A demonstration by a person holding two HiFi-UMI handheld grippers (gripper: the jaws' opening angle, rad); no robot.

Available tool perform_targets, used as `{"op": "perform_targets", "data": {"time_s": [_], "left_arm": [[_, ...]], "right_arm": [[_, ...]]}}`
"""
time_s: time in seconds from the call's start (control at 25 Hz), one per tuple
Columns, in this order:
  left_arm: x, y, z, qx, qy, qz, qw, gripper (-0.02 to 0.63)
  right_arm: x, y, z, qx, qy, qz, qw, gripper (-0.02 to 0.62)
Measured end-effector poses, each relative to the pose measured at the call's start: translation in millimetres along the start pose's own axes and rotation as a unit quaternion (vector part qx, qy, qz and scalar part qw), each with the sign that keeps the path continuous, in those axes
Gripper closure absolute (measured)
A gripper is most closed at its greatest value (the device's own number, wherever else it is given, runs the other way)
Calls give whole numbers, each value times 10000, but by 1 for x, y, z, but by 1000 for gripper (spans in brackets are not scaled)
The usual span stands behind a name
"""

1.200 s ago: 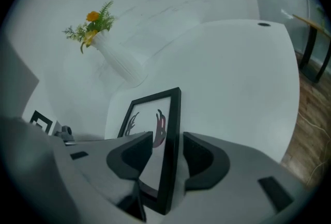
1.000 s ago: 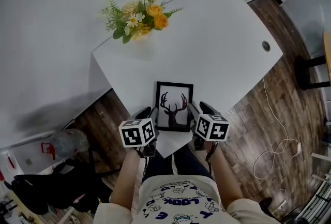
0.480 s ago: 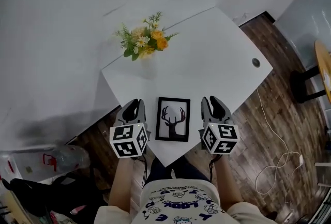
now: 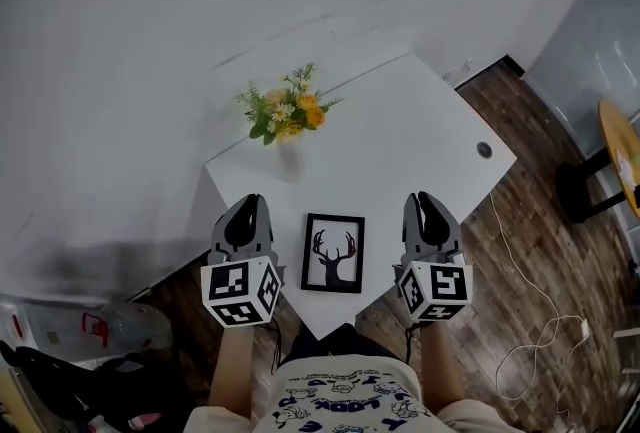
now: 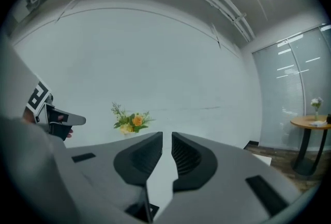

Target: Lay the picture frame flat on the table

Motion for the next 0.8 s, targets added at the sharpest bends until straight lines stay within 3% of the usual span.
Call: {"op": "perform_targets", "data": {"time_s": [0.32,0.8], "left_arm": [[-6,-23,14,-395,-39,-124,9991,565],[-8,-29,18,-505,-77,-150,9986,565]], "right_arm": [[0,-22,12,-368,24,129,9992,529],[0,-32,16,-623,134,58,9980,538]]}}
Point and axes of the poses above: the fingertips, and each gripper's own axes: z backward along the fingers, x to its left, y out of its underside, the point moved 8 cm from there along z, backward along the fingers, and after that the axes turned 3 degrees about -y, right-handed, at the moved point
